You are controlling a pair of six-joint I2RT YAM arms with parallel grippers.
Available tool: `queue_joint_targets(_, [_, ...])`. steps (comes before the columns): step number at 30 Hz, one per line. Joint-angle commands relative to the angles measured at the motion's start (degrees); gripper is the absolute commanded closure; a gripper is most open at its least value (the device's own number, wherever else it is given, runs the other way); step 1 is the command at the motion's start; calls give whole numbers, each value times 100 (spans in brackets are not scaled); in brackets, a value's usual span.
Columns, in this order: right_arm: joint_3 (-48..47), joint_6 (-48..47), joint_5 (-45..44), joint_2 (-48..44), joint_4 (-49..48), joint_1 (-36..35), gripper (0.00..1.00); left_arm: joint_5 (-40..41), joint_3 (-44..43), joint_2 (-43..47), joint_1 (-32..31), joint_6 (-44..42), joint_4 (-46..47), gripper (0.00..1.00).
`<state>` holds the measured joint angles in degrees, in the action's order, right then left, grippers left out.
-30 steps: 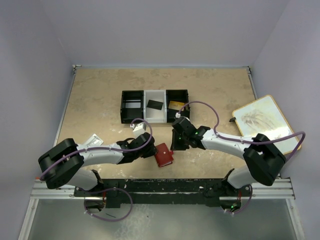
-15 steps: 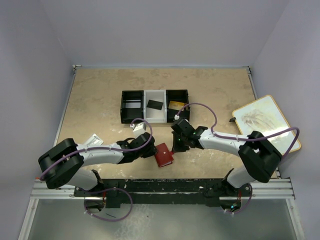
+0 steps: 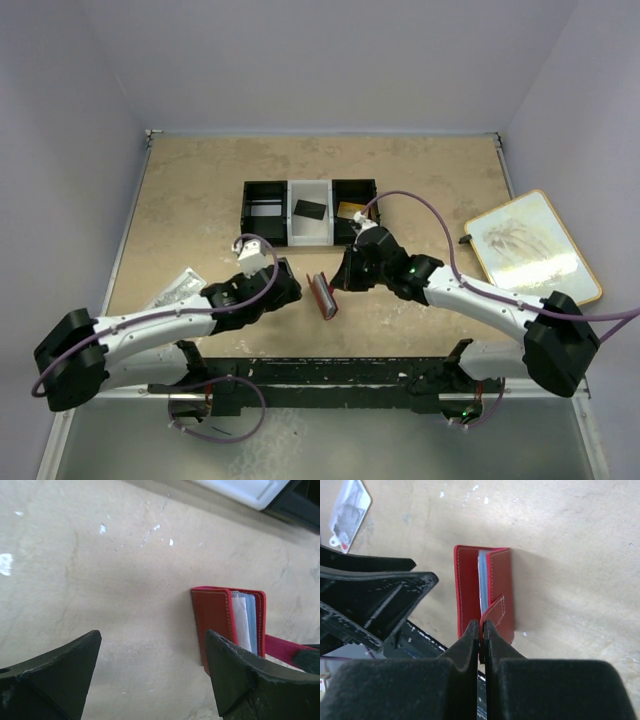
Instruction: Take the credit cards out of the card holder
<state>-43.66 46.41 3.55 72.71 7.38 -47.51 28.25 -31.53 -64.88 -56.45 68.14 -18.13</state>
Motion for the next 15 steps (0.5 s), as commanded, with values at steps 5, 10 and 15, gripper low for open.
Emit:
queue_joint_targets(5, [-175,154,723,-168,-810,-46,100,1330,-265,1259,-16,364,-1347,18])
queue_joint_targets(10, [-294,227,976,95,-1050,-147,100,1532,-232,1752,-16,544,-1714,17])
queue_joint_targets(15, [-325,271,1179,160,-1272,-162,100,1465,-213,1810,-13,554,-1804,18])
